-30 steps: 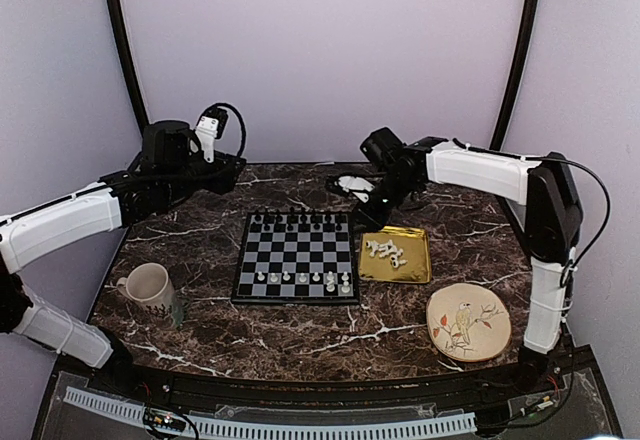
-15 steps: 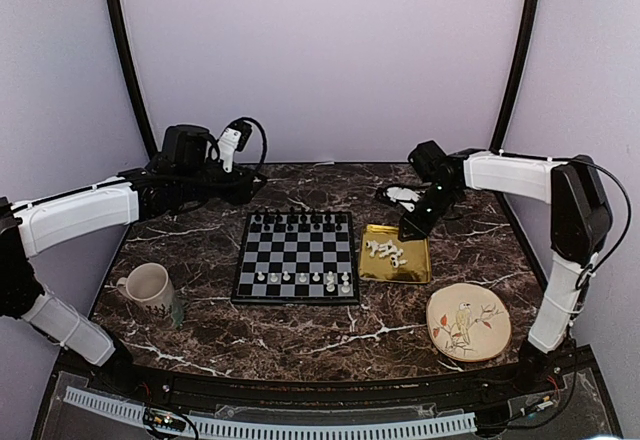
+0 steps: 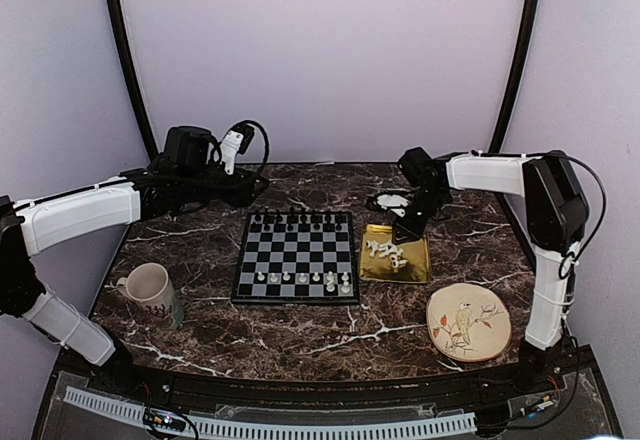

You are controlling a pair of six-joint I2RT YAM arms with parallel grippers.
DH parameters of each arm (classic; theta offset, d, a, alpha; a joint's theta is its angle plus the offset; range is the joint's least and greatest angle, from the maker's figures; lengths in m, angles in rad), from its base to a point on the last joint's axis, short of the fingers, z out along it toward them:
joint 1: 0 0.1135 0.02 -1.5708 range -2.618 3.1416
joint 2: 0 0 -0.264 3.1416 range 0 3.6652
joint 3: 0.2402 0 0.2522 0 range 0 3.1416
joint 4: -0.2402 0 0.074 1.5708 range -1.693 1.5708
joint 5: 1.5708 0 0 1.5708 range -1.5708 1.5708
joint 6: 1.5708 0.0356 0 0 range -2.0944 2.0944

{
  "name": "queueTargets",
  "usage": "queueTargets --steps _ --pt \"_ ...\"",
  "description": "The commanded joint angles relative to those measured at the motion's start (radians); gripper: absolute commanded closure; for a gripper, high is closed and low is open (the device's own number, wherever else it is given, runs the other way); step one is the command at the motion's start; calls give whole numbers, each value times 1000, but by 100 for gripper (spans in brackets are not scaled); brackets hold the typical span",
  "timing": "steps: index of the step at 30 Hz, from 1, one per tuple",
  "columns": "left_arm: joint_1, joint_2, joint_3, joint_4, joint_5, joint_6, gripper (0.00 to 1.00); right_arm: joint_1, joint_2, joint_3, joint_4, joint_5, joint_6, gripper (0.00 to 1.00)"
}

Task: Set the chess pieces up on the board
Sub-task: Pick up the queen from the storage box.

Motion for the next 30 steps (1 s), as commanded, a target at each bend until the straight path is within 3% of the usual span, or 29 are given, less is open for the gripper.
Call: queueTargets --steps 1,30 --pt "3 -18 26 -12 10 1 46 3 31 53 -19 -17 -42 79" --pt "3 -13 28 -14 15 -2 46 6 98 12 -77 -72 -92 74"
